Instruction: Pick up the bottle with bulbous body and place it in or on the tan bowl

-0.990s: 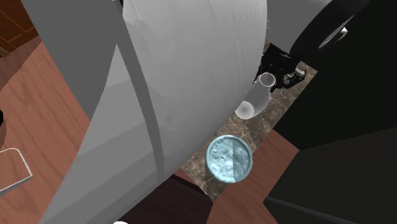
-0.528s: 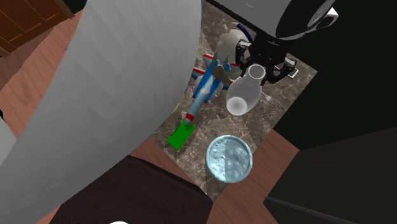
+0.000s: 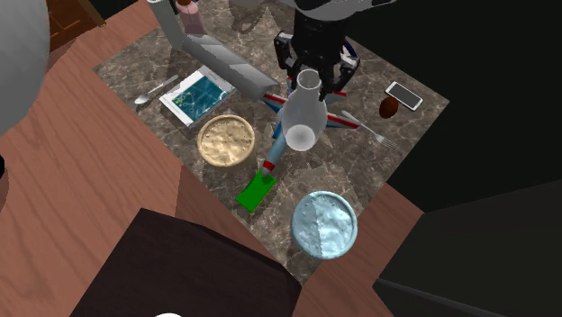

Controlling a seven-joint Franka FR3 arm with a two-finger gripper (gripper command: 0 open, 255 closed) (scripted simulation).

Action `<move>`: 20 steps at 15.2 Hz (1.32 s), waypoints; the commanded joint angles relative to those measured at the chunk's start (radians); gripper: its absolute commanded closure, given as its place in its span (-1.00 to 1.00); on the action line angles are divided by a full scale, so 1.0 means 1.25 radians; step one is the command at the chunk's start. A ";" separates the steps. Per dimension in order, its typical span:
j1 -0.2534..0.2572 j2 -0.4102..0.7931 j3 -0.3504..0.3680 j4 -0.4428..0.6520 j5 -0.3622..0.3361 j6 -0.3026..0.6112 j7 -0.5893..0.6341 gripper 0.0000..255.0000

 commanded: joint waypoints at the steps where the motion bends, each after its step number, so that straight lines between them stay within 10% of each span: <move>1: 0.020 -0.025 0.013 -0.019 -0.005 -0.005 0.035 1.00; 20: 0.186 -0.094 0.151 -0.018 -0.013 -0.075 0.341 1.00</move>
